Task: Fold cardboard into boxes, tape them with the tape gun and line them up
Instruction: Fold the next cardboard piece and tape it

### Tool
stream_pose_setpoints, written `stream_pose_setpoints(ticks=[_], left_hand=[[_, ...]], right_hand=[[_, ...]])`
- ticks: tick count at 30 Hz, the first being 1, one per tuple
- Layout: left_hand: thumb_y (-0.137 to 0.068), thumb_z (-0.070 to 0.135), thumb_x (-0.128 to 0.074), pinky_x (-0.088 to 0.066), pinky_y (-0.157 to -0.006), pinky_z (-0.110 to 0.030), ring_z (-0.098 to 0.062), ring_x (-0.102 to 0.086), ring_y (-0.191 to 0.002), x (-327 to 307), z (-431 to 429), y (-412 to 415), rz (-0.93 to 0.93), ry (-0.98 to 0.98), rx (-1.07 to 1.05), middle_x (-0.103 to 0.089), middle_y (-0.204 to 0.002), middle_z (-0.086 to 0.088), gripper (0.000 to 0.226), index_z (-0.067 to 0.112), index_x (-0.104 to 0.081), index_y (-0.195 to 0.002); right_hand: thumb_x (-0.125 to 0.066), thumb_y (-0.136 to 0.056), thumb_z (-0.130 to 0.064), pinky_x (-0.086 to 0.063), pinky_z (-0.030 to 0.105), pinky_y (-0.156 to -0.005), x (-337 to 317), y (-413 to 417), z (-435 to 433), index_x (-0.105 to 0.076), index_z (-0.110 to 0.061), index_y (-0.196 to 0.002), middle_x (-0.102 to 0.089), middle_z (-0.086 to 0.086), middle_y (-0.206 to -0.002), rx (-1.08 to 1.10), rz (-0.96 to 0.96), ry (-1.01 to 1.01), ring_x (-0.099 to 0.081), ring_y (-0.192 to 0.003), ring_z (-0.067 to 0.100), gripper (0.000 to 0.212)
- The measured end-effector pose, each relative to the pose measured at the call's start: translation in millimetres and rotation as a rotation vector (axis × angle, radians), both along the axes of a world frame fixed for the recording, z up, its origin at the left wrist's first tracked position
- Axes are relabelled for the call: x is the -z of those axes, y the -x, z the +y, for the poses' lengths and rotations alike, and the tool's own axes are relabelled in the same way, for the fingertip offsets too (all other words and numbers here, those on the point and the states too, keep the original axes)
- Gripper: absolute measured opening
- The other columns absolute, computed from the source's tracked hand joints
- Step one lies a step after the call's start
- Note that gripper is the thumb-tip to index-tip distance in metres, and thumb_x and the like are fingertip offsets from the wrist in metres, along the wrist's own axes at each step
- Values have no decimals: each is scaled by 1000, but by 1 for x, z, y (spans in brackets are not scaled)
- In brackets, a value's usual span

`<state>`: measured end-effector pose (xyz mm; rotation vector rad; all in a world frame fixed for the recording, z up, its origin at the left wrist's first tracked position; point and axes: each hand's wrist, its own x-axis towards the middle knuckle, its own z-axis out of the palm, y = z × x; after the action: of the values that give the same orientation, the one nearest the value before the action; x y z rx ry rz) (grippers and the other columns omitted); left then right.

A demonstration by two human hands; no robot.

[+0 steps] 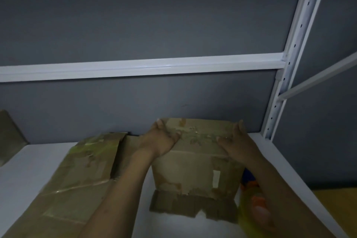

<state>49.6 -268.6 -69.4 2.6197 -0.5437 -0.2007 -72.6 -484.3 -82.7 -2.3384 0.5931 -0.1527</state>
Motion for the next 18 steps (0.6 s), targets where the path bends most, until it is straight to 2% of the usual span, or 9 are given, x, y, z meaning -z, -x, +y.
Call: stream_pose_setpoints(ticks=[2,4,6,8,9,11,14,16,18], left_hand=[[-85,69,-50,-42,-101,-31,-24,-52,-121,-2,6,4,32,146,-22,-50,-133,3,78,11,-46,-137],[-77,72,-58,-50,-92,-34,-23,-62,-102,-1,12,8,89,269,-88,-65,-112,0,66,14,-67,-107],[-77,70,-61,-52,-88,-36,-24,-64,-94,0,16,15,111,317,-150,-70,-100,-3,54,18,-70,-90],[-80,66,-62,-52,-74,-31,-23,-64,-83,2,18,24,46,310,-185,-68,-83,-1,47,19,-65,-76],[-81,63,-62,-48,-65,-28,-23,-64,-80,2,20,31,-2,321,-203,-66,-77,0,45,19,-63,-73],[-81,59,-66,-41,-60,-26,-25,-65,-83,3,26,46,-116,402,-257,-70,-83,-3,42,16,-67,-83],[-76,46,-76,-42,-67,-26,-24,-66,-91,13,37,64,-257,563,-299,-71,-95,-2,45,14,-64,-106],[-74,38,-80,-44,-69,-28,-20,-63,-88,12,42,74,-285,618,-276,-67,-93,4,51,15,-58,-114],[-73,27,-82,-45,-69,-29,-17,-60,-90,12,46,80,-244,656,-252,-61,-93,8,55,16,-51,-116]], right_hand=[[-48,-94,-52,-32,31,-107,4,5,-3,16,-24,-150,-12,3,-159,49,-54,-165,-30,-140,25,90],[-53,-90,-55,-38,33,-106,10,11,-7,13,-30,-151,-32,1,-152,62,-95,-315,-41,-132,25,93],[-63,-77,-63,-41,39,-107,12,18,-8,-11,-27,-153,-43,-1,-146,76,-143,-511,-50,-125,22,99],[-66,-73,-62,-46,40,-102,12,26,-5,-49,-26,-136,-60,0,-130,49,-172,-597,-61,-109,18,75],[-65,-79,-57,-48,40,-99,11,30,-1,-57,-26,-126,-64,-1,-121,36,-195,-561,-63,-104,17,57],[-63,-85,-50,-51,37,-93,12,38,4,-59,-29,-116,-65,-5,-113,57,-280,-457,-63,-100,14,37],[-65,-85,-46,-50,25,-73,3,47,15,-59,-27,-115,-65,-7,-106,120,-440,-371,-62,-92,9,36],[-59,-86,-53,-48,27,-65,-10,49,20,-63,-20,-109,-67,-1,-97,244,-527,-438,-63,-86,13,40],[-50,-87,-64,-54,37,-73,-23,49,22,-68,-9,-102,-68,12,-91,359,-584,-571,-65,-84,25,61]])
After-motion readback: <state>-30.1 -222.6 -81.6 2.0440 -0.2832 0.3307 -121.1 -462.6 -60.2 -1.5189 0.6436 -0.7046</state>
